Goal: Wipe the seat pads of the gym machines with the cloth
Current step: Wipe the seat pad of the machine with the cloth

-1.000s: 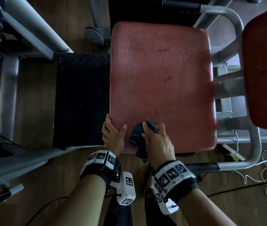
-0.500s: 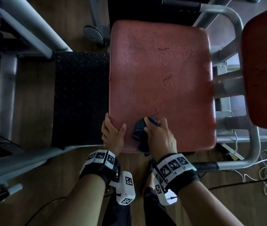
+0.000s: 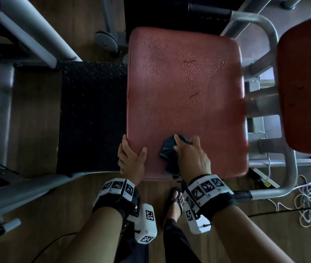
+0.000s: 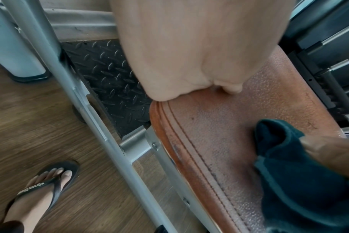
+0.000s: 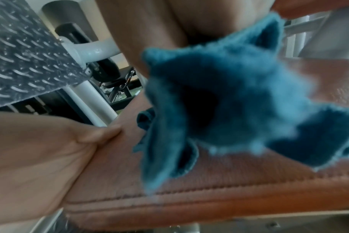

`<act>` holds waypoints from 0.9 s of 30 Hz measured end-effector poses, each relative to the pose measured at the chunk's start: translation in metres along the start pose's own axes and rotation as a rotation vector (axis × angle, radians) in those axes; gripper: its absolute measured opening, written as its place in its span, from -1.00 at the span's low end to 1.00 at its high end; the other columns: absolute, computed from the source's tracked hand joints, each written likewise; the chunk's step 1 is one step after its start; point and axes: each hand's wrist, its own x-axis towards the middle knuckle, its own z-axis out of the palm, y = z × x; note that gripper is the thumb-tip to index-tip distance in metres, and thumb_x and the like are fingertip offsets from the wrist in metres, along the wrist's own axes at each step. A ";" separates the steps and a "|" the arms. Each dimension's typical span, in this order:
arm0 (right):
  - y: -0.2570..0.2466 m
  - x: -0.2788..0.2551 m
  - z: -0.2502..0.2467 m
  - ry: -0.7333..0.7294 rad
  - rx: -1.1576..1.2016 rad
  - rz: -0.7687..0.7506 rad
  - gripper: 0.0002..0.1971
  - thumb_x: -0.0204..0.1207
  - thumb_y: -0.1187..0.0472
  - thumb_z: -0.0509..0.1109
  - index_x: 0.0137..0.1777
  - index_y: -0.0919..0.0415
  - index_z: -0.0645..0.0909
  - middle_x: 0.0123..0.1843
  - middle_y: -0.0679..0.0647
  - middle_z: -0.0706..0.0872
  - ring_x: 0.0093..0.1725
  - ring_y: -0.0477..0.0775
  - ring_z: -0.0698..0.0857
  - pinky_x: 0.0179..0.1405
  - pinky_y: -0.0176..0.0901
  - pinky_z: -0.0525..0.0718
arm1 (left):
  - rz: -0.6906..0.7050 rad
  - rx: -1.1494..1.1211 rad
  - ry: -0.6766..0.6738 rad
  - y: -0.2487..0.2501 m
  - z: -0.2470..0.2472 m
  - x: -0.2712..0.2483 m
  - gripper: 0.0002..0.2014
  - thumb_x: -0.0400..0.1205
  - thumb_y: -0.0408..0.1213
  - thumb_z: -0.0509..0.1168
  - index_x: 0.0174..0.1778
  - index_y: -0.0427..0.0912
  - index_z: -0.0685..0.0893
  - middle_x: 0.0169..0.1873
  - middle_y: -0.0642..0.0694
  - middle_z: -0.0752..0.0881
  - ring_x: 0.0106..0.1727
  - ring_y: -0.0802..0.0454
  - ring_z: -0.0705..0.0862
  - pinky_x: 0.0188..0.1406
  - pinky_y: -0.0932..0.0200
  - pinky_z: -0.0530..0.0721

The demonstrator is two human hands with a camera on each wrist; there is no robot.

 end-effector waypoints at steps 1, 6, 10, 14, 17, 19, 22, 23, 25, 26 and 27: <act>0.000 -0.002 0.000 0.004 -0.001 0.004 -0.57 0.74 -0.03 0.03 0.61 -0.24 0.22 0.29 0.04 0.33 0.02 0.16 0.62 -0.05 0.04 0.63 | 0.001 -0.003 -0.003 0.000 0.000 0.000 -0.21 0.65 0.01 0.25 0.67 0.23 -0.13 0.66 -0.11 -0.01 0.57 -0.35 0.15 0.52 -0.39 0.19; 0.005 -0.015 0.005 0.010 0.000 0.036 -0.56 0.74 -0.04 0.06 0.60 -0.25 0.22 0.24 0.01 0.35 -0.03 0.10 0.60 -0.06 0.02 0.64 | -0.003 0.007 -0.005 -0.001 0.000 0.001 -0.19 0.65 0.01 0.27 0.67 0.22 -0.14 0.66 -0.15 -0.01 0.57 -0.38 0.15 0.53 -0.39 0.17; 0.005 0.004 -0.002 0.032 -0.039 0.047 -0.57 0.74 -0.04 0.05 0.59 -0.27 0.23 0.26 0.02 0.36 -0.09 0.06 0.54 -0.10 -0.02 0.57 | -0.003 0.002 -0.005 -0.001 0.001 0.001 -0.20 0.65 0.01 0.25 0.67 0.22 -0.14 0.66 -0.14 0.00 0.57 -0.37 0.15 0.53 -0.37 0.17; 0.005 -0.003 -0.003 0.006 -0.087 0.028 -0.54 0.74 -0.02 0.04 0.63 -0.21 0.16 0.34 0.07 0.34 0.06 0.17 0.63 -0.05 0.05 0.65 | -0.007 0.028 0.026 0.000 0.002 0.000 -0.20 0.65 0.01 0.27 0.68 0.19 -0.11 0.65 -0.15 0.04 0.57 -0.38 0.19 0.52 -0.34 0.20; 0.010 -0.010 -0.001 -0.032 -0.113 0.005 -0.53 0.74 -0.02 0.05 0.63 -0.19 0.14 0.33 0.07 0.34 0.08 0.18 0.64 -0.02 0.07 0.67 | -0.015 0.038 0.044 0.001 0.002 -0.001 -0.20 0.64 0.01 0.27 0.68 0.19 -0.09 0.65 -0.15 0.06 0.56 -0.40 0.20 0.51 -0.36 0.22; 0.012 -0.001 -0.005 -0.029 -0.149 -0.019 -0.55 0.74 -0.02 0.05 0.62 -0.21 0.17 0.30 0.05 0.35 0.07 0.17 0.63 -0.05 0.05 0.66 | -0.023 0.042 0.040 0.001 0.002 0.000 -0.20 0.64 0.02 0.26 0.68 0.20 -0.11 0.66 -0.14 0.03 0.57 -0.39 0.18 0.51 -0.37 0.21; 0.016 0.014 -0.011 -0.015 -0.208 -0.072 -0.57 0.75 0.00 0.05 0.61 -0.21 0.22 0.29 0.07 0.36 0.07 0.19 0.64 -0.05 0.05 0.66 | -0.026 0.060 0.051 0.001 0.003 0.000 -0.20 0.65 0.04 0.25 0.68 0.21 -0.12 0.67 -0.12 0.02 0.58 -0.39 0.17 0.51 -0.39 0.22; 0.016 0.015 -0.012 -0.011 -0.214 -0.085 -0.57 0.75 0.00 0.04 0.61 -0.20 0.22 0.29 0.07 0.36 0.06 0.19 0.64 -0.04 0.05 0.67 | -0.027 0.063 0.057 0.001 0.003 0.000 -0.21 0.65 0.05 0.25 0.68 0.21 -0.12 0.67 -0.12 0.02 0.58 -0.39 0.16 0.51 -0.39 0.22; 0.019 0.010 -0.011 -0.003 -0.204 -0.104 -0.54 0.75 -0.01 0.04 0.63 -0.19 0.17 0.30 0.06 0.34 0.06 0.16 0.63 -0.06 0.01 0.67 | -0.029 0.062 0.060 0.001 0.004 -0.001 -0.21 0.65 0.05 0.24 0.68 0.21 -0.12 0.67 -0.12 0.01 0.59 -0.38 0.15 0.51 -0.39 0.20; 0.021 0.008 -0.009 -0.001 -0.197 -0.125 -0.53 0.74 -0.02 0.04 0.64 -0.19 0.15 0.30 0.06 0.33 0.06 0.14 0.63 -0.08 -0.02 0.66 | -0.029 0.060 0.061 0.001 0.004 -0.001 -0.22 0.66 0.05 0.23 0.68 0.22 -0.12 0.67 -0.12 0.01 0.59 -0.38 0.14 0.52 -0.39 0.19; 0.023 0.007 -0.009 -0.004 -0.194 -0.149 -0.53 0.74 -0.02 0.04 0.64 -0.19 0.15 0.30 0.05 0.33 0.05 0.13 0.63 -0.10 -0.03 0.65 | -0.028 0.058 0.067 0.001 0.004 0.000 -0.22 0.66 0.05 0.23 0.68 0.22 -0.12 0.67 -0.12 0.00 0.60 -0.38 0.13 0.52 -0.39 0.18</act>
